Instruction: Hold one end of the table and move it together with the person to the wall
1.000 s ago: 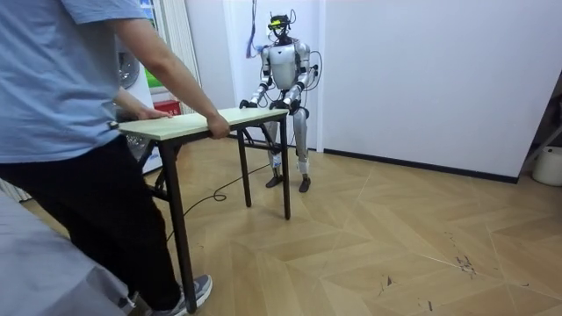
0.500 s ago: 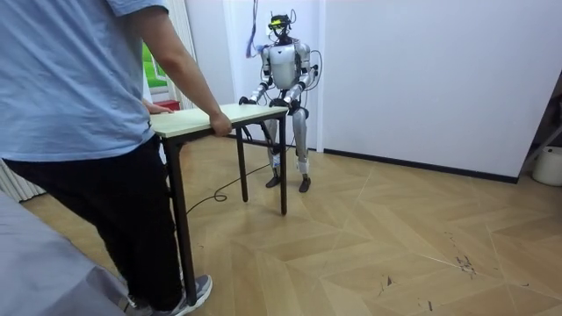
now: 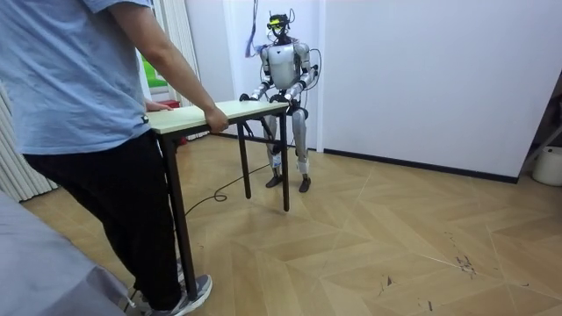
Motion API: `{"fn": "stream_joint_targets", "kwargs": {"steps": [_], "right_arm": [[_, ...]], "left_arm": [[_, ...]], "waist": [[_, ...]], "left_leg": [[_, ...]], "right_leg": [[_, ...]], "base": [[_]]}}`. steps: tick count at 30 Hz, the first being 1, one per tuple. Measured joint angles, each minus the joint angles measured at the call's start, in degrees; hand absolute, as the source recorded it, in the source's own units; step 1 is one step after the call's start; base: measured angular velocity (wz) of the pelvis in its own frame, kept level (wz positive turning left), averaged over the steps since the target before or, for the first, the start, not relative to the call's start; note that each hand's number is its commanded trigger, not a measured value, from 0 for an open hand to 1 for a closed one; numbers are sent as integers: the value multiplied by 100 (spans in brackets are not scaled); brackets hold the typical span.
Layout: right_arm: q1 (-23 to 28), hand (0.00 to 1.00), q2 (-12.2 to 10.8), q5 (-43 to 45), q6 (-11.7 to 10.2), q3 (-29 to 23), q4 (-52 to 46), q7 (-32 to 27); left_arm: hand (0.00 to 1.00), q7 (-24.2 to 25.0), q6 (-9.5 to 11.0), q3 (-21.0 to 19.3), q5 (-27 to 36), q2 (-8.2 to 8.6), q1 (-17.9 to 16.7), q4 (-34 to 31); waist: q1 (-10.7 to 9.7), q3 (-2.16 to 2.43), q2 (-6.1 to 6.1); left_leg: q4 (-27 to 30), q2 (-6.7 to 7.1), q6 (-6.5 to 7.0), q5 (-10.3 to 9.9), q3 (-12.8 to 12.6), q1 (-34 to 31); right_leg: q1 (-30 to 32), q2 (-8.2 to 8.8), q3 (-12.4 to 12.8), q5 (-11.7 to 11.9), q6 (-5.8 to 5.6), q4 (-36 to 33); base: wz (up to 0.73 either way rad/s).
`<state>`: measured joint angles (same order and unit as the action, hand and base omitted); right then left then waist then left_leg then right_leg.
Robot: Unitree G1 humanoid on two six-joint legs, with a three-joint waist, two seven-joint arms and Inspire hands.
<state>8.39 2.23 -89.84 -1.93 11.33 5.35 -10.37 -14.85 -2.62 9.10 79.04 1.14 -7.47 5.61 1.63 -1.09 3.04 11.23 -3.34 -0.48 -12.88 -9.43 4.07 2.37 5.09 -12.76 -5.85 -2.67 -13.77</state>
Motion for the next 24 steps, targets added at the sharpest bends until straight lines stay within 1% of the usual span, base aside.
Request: {"fn": "stream_joint_targets", "kwargs": {"steps": [3,6,8,10,12,14,17,20,24], "right_arm": [[51,100,-1,0,-80,87,-5,43],[237,100,-2,3,-118,144,-108,121],[294,100,0,21,-251,206,-115,175],[361,100,6,31,-262,219,-116,229],[427,100,42,44,-346,301,-116,294],[567,100,48,130,-435,335,-116,444],[762,100,61,159,-436,345,-116,691],[906,100,92,159,-440,378,-116,869],[1006,100,99,159,-441,378,-116,994]], "left_arm": [[100,90,61,32,-2,-16,-64,0],[100,271,110,91,-65,-52,-189,-16],[100,296,241,234,-109,-76,-264,-92],[100,357,306,293,-112,-86,-338,-97],[100,468,329,322,-112,-90,-442,-98],[100,545,428,479,-112,-133,-618,-177],[100,651,440,579,-110,-225,-811,-265],[100,806,458,628,-110,-267,-953,-273],[100,902,462,655,-110,-266,-1048,-273]], "waist": [[-7,-2,-21],[-9,0,-56],[-10,0,-106],[-12,6,-123],[1,5,-124],[-6,5,-124],[-28,5,-124],[-52,5,-125],[-80,2,-129]], "left_leg": [[-18,3,0,0,-10,15],[-42,3,0,0,-22,-8],[-49,7,0,0,-30,-56],[-49,6,0,0,-46,-50],[-49,4,0,0,-129,-53],[-57,5,0,0,-145,-45],[-57,4,0,0,-145,-43],[-58,4,0,0,-142,-41],[-58,5,0,0,-133,-43]], "right_leg": [[2,0,2,0,0,-4],[26,1,-4,-1,-1,-4],[73,3,-6,-1,-1,-3],[72,2,-4,-1,-1,-3],[72,2,-2,-1,-1,-2],[72,4,9,-1,-1,-2],[75,4,10,-1,-1,-2],[74,5,13,-1,-1,-3],[74,6,15,0,-1,-4]], "base": [[-1],[1],[2],[-3],[-9],[-2],[0],[0],[0]]}}
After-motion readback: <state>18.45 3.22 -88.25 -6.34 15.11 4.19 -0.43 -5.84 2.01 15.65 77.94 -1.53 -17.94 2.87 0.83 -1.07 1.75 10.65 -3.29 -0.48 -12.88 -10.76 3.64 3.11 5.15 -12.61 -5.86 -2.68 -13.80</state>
